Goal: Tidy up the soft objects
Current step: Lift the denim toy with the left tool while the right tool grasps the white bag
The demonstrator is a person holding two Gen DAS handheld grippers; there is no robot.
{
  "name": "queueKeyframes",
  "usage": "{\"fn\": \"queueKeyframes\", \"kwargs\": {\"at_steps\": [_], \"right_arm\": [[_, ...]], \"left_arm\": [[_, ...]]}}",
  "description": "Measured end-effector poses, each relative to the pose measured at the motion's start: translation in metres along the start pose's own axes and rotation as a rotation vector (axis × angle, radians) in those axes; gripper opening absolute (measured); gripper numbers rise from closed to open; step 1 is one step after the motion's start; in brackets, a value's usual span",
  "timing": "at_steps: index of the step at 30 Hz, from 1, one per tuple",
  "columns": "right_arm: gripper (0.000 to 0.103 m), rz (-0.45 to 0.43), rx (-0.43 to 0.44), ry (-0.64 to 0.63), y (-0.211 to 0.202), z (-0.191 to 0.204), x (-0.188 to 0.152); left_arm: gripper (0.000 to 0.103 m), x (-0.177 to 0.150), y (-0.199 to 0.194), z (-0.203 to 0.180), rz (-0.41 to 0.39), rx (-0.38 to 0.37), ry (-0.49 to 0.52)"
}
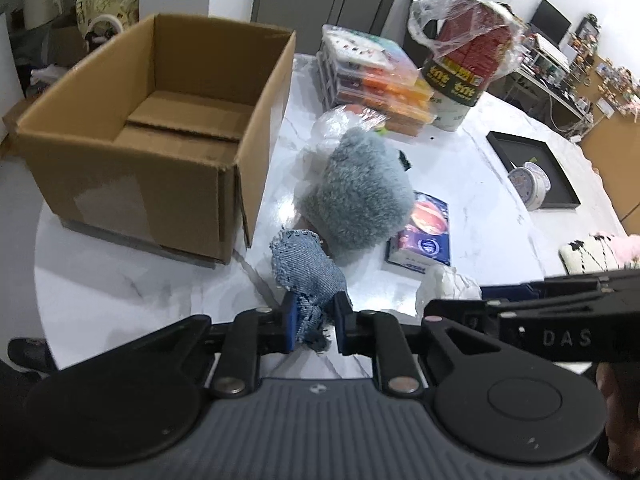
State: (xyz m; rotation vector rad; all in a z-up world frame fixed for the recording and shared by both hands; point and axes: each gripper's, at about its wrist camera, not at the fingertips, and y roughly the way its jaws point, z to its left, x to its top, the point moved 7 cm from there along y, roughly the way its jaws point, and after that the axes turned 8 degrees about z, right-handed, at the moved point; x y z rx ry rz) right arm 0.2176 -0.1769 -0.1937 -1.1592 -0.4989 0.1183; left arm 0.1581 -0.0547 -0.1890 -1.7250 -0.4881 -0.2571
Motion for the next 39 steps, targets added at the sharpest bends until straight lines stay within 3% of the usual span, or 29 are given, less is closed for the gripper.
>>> {"fn": "queueKeyframes", "kwargs": {"at_steps": [11,26,28,39], "right_arm": [[0.046,-0.038,-0.016,-0.059,-0.027,0.024,0.022],[0.046,-0.109,0.016,-0.131,-0.051,0.071,0.070],[0.046,-0.114,0.022,-0.137,-0.051,0.077,0.077],[0.046,-0.129,0.060,-0.140,-0.040,0.100,0.103]], "left_arm": [[0.017,0.014,-0.049,-0.005,-0.025,0.050,0.098],[0.017,0.060,-0.103,0.027,-0.107,0.079,0.092],[0.008,0.066,-0.105,0.036,-0.109,0.086,0.079],[0.000,0.095,-0.101,0.080,-0.117,0.113,0.010]]}}
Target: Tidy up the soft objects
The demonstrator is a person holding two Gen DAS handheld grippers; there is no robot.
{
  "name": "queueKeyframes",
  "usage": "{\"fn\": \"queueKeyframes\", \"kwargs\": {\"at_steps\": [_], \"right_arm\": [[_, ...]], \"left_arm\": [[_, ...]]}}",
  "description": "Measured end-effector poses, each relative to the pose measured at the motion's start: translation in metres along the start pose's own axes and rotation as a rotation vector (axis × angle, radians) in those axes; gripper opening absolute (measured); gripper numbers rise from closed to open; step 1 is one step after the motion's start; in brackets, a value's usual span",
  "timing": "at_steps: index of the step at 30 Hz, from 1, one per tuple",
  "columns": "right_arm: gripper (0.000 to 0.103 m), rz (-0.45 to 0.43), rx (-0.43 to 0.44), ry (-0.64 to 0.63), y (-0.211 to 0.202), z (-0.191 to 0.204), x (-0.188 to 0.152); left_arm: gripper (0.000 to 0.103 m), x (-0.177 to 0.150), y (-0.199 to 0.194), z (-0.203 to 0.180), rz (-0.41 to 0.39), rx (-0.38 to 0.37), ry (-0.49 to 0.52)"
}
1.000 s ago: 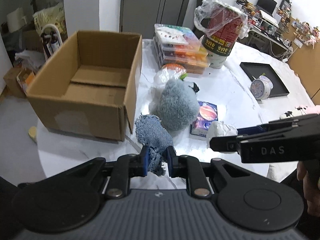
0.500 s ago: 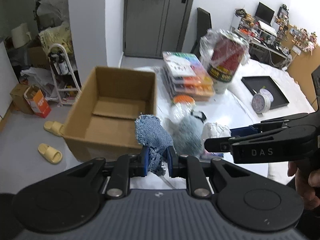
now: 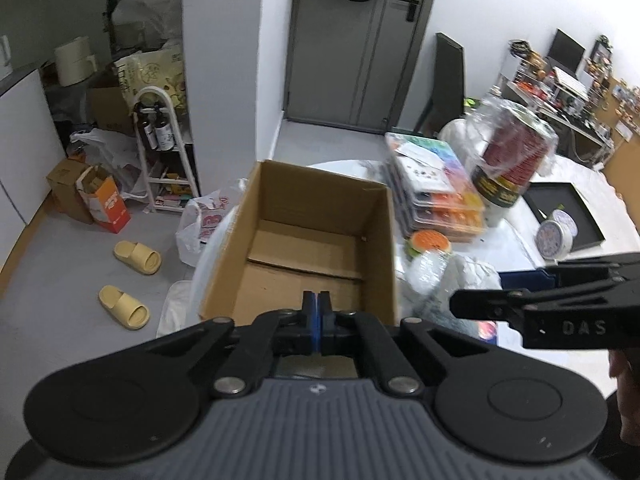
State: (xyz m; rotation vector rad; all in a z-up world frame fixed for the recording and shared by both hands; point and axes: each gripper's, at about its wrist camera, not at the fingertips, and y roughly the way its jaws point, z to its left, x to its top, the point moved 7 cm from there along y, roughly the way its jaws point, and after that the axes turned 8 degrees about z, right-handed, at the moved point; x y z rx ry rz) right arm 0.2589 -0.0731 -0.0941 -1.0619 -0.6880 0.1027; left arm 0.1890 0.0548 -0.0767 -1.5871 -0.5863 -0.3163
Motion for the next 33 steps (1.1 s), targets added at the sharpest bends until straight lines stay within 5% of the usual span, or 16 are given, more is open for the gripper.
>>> {"fn": "queueKeyframes", "kwargs": {"at_steps": [5,11,15,16,33], "right_arm": [[0.046,0.003,0.025,0.010,0.004,0.005,-0.002],[0.046,0.005,0.031,0.011,0.007,0.008,0.002],[0.046,0.004,0.025,0.013,0.007,0.008,0.005],[0.046,0.005,0.025,0.011,0.007,0.008,0.005],[0.046,0.071,0.003,-0.064,0.020,0.020,0.010]], "left_arm": [[0.000,-0.010,0.005,0.013,0.059,-0.026,-0.027],[0.012,-0.028,0.004,0.012,0.109,-0.035,-0.020],[0.058,-0.051,0.021,0.007,0.167,-0.042,-0.032],[0.062,-0.056,0.025,0.005,0.178,-0.044,-0.034],[0.065,-0.105,0.089,0.000,0.323,-0.016,-0.135]]}}
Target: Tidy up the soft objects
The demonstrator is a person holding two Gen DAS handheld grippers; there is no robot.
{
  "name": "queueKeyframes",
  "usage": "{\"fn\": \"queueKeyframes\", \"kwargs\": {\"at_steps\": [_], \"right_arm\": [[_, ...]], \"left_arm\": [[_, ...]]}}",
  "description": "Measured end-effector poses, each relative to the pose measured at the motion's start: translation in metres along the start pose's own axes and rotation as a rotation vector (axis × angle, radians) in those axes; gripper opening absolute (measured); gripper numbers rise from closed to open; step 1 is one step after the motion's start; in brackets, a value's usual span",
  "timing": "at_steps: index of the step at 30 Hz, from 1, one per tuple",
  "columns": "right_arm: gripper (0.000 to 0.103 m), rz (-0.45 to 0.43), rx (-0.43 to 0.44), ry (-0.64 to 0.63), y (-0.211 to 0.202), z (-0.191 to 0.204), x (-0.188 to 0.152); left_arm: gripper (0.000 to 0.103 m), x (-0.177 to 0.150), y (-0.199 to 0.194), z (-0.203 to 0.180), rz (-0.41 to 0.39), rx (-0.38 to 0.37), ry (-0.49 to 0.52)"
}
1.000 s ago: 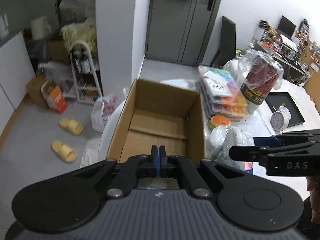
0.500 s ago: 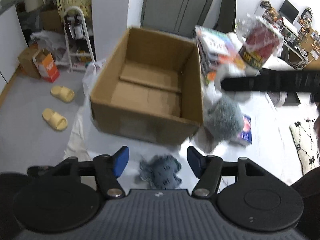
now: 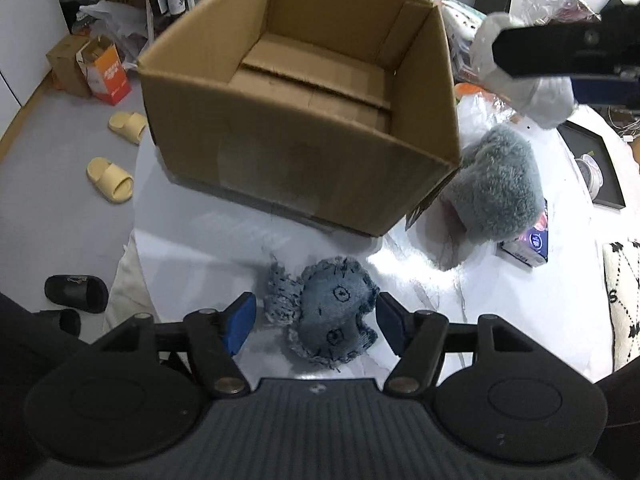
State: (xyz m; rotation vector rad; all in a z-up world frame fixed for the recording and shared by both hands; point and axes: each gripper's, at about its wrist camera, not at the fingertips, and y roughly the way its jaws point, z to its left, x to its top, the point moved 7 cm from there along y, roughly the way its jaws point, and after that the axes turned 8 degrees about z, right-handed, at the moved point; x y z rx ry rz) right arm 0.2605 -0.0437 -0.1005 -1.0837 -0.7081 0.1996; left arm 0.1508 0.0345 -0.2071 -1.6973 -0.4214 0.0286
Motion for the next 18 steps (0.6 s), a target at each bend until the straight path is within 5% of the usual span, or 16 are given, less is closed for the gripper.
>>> {"fn": "queueKeyframes", "kwargs": {"at_steps": [6,8,10,18], "right_arm": [[0.046,0.011,-0.005,-0.014,0.002,0.002,0.000],[0.046,0.015,-0.006,-0.013,0.003,0.001,-0.001],[0.046,0.018,-0.007,-0.015,0.004,0.001,-0.002],[0.046,0.016,-0.003,-0.031,0.006,0.006,0.002]], "left_arm": [[0.064,0.000,0.008,0.001,-0.004,0.009,-0.015],[0.058,0.001,0.009,-0.001,-0.015,0.016,-0.017],[0.033,0.002,0.008,-0.001,-0.018,0.017,-0.014],[0.025,0.007,-0.010,0.009,-0.041,0.008,-0.054]]}}
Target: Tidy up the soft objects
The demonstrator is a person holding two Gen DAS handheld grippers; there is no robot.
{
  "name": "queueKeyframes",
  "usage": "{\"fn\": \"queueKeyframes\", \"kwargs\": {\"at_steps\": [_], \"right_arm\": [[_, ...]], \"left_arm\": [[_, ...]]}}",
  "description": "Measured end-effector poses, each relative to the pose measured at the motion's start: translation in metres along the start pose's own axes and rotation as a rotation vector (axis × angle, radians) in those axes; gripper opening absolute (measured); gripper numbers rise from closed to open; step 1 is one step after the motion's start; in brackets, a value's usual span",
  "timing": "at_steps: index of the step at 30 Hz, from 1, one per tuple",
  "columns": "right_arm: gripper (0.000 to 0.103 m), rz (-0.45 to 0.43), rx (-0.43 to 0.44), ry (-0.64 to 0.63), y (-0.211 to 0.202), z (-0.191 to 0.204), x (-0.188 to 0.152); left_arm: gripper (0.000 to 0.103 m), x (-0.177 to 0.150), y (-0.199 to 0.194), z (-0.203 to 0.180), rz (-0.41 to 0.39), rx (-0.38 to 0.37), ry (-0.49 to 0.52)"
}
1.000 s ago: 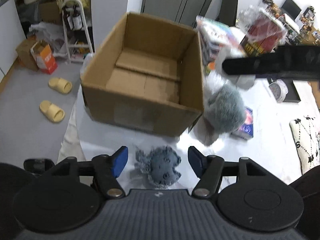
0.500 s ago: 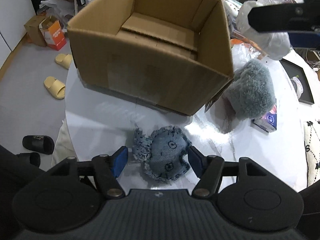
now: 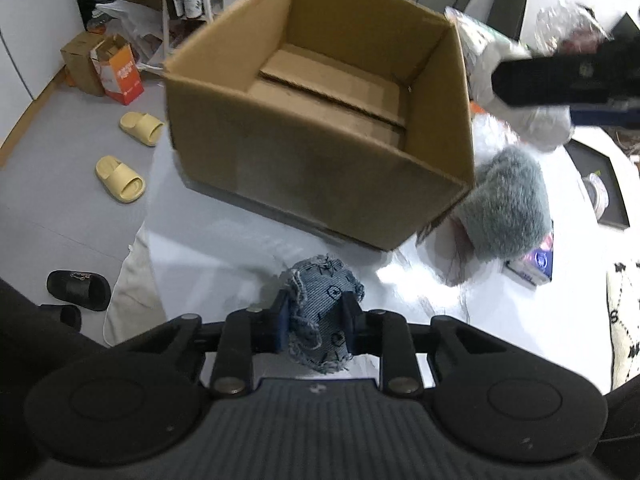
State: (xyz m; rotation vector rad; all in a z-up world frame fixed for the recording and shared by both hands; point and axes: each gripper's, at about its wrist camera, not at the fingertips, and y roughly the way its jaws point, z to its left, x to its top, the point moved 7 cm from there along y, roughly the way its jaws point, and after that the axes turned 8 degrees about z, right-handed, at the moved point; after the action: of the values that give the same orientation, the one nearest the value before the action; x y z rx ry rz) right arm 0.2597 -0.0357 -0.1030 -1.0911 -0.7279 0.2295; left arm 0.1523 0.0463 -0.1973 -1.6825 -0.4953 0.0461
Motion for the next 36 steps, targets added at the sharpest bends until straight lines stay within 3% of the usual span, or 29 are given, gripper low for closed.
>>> {"fn": "queueKeyframes", "kwargs": {"at_steps": [15,18,20,29,36], "right_arm": [[0.049,0.013,-0.007,-0.008,0.024,0.015,0.021],[0.053,0.037,-0.012,0.020,0.034,0.011,0.022],[0.063,0.052,-0.020,0.042,0.037,0.008,0.020],[0.067,0.014,-0.017,0.047,0.011,0.004,0.012],[0.075,-0.020,-0.022,0.087,-0.012,-0.014,0.002]], "left_arm": [[0.025,0.030,-0.061,0.033,-0.121,-0.002,-0.073],[0.025,0.036,-0.071,0.039,-0.145,0.001,-0.078],[0.025,0.041,-0.079,0.042,-0.163,-0.001,-0.077],[0.025,0.070,-0.113,0.041,-0.243,-0.005,-0.048],[0.026,0.094,-0.112,0.026,-0.240,-0.007,0.009]]}}
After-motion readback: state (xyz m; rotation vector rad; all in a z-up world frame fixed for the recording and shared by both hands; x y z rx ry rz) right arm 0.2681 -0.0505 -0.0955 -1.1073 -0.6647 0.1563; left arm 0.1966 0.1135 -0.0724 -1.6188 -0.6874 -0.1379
